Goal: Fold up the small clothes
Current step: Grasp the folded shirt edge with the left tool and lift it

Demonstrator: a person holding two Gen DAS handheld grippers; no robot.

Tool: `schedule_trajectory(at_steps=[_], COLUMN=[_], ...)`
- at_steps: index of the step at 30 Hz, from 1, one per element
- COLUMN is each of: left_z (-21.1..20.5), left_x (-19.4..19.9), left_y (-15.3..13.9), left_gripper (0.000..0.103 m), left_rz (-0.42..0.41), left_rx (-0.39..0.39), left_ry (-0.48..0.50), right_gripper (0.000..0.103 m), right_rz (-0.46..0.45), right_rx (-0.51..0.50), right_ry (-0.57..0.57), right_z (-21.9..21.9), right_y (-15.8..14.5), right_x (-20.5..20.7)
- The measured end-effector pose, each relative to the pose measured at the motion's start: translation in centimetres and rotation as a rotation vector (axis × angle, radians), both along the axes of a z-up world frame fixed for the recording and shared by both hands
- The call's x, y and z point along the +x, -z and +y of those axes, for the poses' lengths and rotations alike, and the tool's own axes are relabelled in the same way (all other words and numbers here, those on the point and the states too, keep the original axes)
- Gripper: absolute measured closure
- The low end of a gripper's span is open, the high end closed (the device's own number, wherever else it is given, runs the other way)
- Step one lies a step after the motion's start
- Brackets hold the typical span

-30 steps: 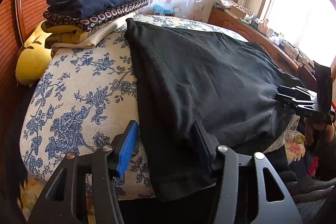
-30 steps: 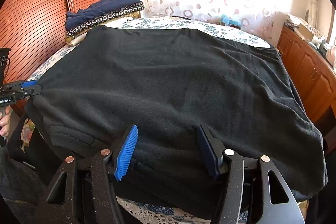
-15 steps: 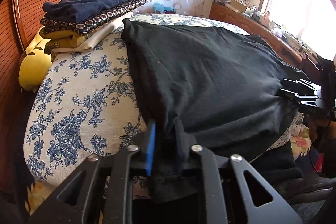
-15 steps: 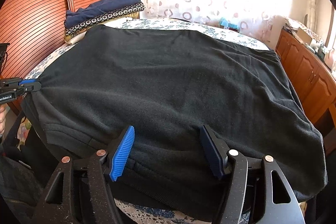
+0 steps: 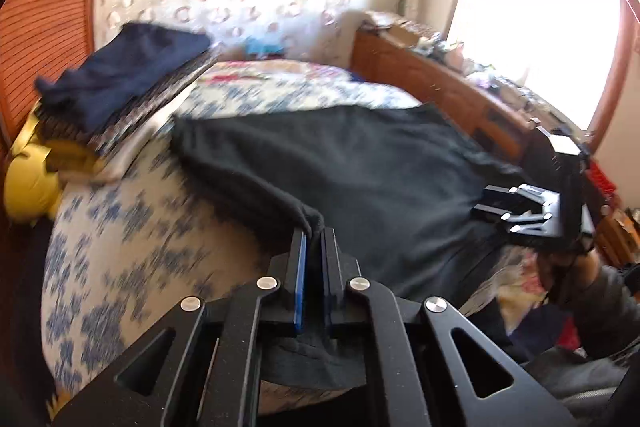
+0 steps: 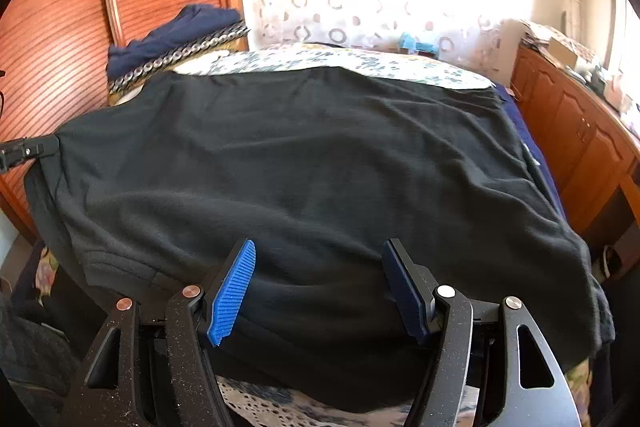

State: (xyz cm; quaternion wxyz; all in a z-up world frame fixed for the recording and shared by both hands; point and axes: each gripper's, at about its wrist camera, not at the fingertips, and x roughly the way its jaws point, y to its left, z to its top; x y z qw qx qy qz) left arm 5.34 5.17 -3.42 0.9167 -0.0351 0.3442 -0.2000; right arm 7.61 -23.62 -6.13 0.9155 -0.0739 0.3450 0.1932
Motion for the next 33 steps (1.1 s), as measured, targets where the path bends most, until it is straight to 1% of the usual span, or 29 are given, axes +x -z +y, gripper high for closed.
schedule_trajectory(at_steps=[5, 10, 13, 16, 20, 23, 25, 27, 29, 31, 32, 33], left_z=[-4.4, -11.2, -15.2, -19.2, -24.1, -27.2, -29.0, -29.9, -30.3, -30.2, -29.9, -29.5], left_x=[2.2, 5.1, 7.0, 8.7, 9.5, 9.7, 10.1, 10.4, 10.7, 10.6, 10.5, 10.6], left_y=[-3.5, -7.1, -8.8, -10.1, -11.1, -11.1, -10.4, -9.8, -8.9, -8.4, -8.4, -8.4], left_gripper=[0.096, 0.096, 0.096, 0.096, 0.096, 0.096, 0.096, 0.096, 0.096, 0.091, 0.083, 0.069], left_rz=[-0.052, -0.113, -0.127, -0.12, -0.11, -0.096, -0.089, -0.072, -0.057, -0.068, -0.074, -0.079], left_rx=[-0.002, 0.017, 0.014, 0.011, 0.022, 0.036, 0.075, 0.094, 0.115, 0.137, 0.139, 0.139], left_ry=[0.118, 0.258, 0.327, 0.394, 0.473, 0.524, 0.543, 0.549, 0.552, 0.548, 0.547, 0.541], right_gripper=[0.035, 0.035, 0.035, 0.035, 0.035, 0.035, 0.035, 0.035, 0.035, 0.035, 0.035, 0.035], right_rz=[-0.033, -0.085, -0.104, -0.119, -0.131, -0.134, -0.131, -0.125, -0.117, -0.108, -0.106, -0.104], right_rx=[0.027, 0.059, 0.07, 0.076, 0.095, 0.104, 0.107, 0.11, 0.114, 0.118, 0.117, 0.115], right_ry=[0.049, 0.113, 0.151, 0.18, 0.217, 0.235, 0.243, 0.249, 0.254, 0.257, 0.259, 0.26], right_z=[-2.7, -6.4, -8.8, -10.7, -12.6, -13.4, -13.7, -13.7, -14.0, -13.7, -13.6, -13.5], right_y=[-1.2, -2.9, -3.6, -4.2, -4.5, -4.5, -4.4, -4.1, -4.0, -4.1, -4.1, -4.1], right_x=[-0.9, -2.6, -3.9, -5.1, -6.5, -7.3, -7.9, -8.3, -7.8, -7.7, -7.9, -7.8])
